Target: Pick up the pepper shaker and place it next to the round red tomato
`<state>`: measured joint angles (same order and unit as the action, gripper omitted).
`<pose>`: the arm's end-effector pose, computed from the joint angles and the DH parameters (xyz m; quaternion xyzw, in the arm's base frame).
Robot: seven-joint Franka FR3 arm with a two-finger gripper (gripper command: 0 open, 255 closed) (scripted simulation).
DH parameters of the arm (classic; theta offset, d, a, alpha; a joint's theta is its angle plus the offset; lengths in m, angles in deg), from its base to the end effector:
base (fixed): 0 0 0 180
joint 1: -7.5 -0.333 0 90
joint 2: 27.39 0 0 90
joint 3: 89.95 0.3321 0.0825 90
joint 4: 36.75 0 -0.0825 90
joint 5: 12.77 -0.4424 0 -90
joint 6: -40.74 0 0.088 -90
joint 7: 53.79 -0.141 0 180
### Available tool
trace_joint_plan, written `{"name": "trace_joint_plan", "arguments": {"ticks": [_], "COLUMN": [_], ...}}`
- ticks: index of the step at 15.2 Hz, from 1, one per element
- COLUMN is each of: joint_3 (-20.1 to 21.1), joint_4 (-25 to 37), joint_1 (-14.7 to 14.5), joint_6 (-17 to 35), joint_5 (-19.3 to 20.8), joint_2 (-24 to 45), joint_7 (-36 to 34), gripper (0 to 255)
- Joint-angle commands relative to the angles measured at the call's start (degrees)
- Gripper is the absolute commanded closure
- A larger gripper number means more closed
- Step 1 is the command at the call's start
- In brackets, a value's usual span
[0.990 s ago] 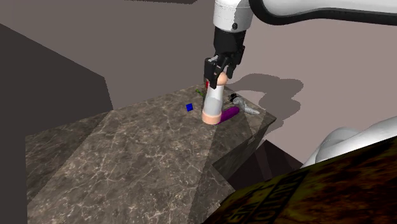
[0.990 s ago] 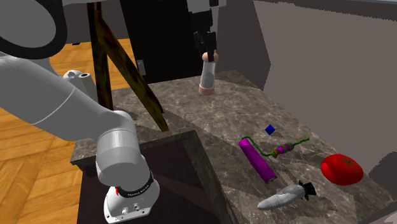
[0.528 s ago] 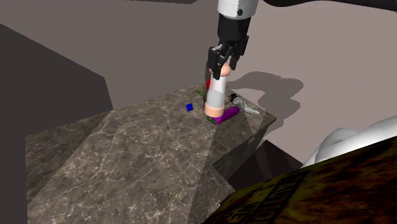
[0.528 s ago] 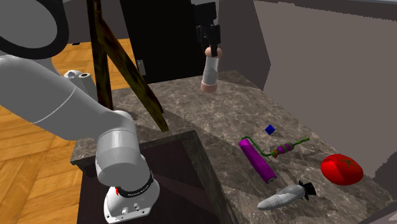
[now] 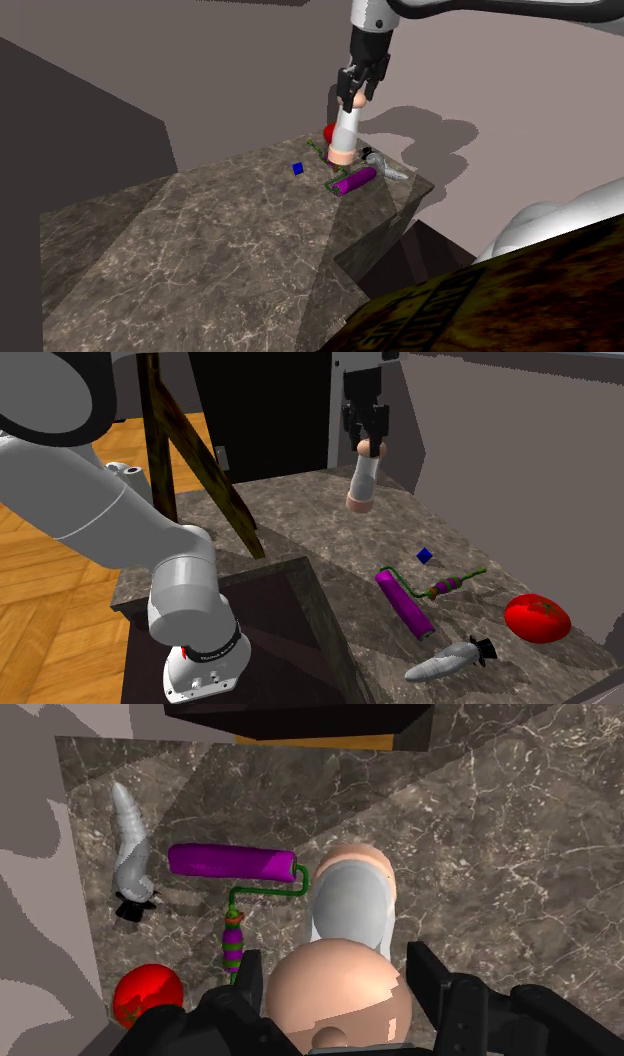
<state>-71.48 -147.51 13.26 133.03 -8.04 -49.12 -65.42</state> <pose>0.4813 0.1204 0.6173 0.9948 0.0007 0.0390 0.0940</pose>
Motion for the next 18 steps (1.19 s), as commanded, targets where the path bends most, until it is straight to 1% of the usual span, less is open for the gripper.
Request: {"name": "trace_joint_plan", "arguments": {"ticks": [1, 6, 10, 18], "joint_3": [-1.71, -5.5, -8.24, -12.92], "joint_4": [0.67, 2.1, 4.5, 12.86], "joint_1": [1.05, 3.46, 5.39, 9.17], "joint_6": [1.09, 4.16, 6.31, 9.28], "joint_5": [0.93, 2.71, 3.87, 5.14], "joint_2": [1.45, 5.25, 9.19, 19.26], "joint_7": [2.49, 7.85, 11.92, 19.7], "gripper": [255, 255, 255, 255]}}
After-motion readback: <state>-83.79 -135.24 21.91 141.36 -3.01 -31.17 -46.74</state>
